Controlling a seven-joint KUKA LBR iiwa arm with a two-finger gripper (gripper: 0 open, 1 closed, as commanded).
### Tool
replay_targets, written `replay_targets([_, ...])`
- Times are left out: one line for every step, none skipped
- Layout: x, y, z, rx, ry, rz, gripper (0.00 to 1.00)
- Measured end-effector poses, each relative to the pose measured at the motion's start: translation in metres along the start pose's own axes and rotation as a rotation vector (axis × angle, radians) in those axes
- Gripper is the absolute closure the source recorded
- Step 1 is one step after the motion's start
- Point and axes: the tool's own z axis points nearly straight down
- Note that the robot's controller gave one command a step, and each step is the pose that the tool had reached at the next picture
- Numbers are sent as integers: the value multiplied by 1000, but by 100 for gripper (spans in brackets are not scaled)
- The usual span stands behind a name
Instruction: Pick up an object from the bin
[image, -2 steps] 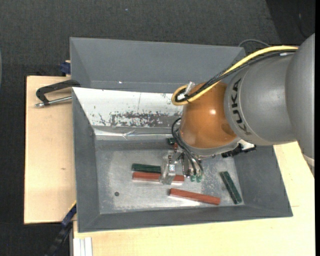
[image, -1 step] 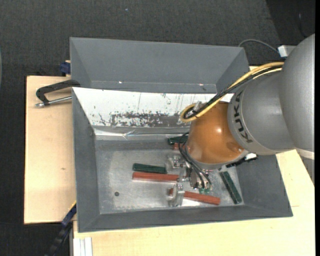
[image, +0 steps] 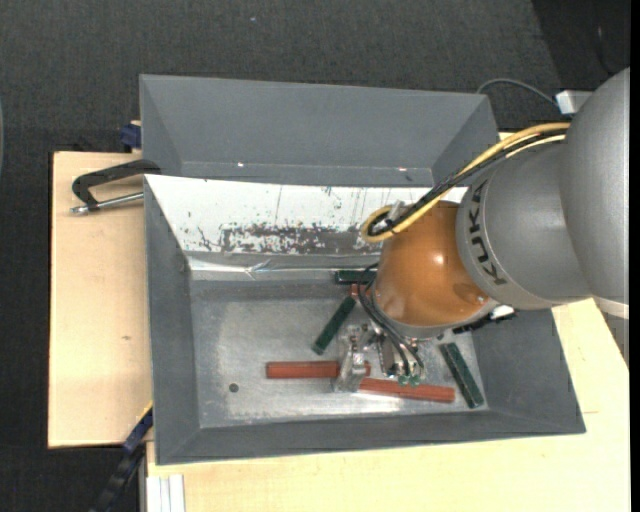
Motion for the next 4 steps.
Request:
replay_targets([0,0,0,0,1,0,100])
replay_targets([0,0,-1,0,2,0,100])
replay_targets([-1,-9,-40,-3,-7,-79,100])
replay_targets([-18,2,-185,0,-4,-24,100])
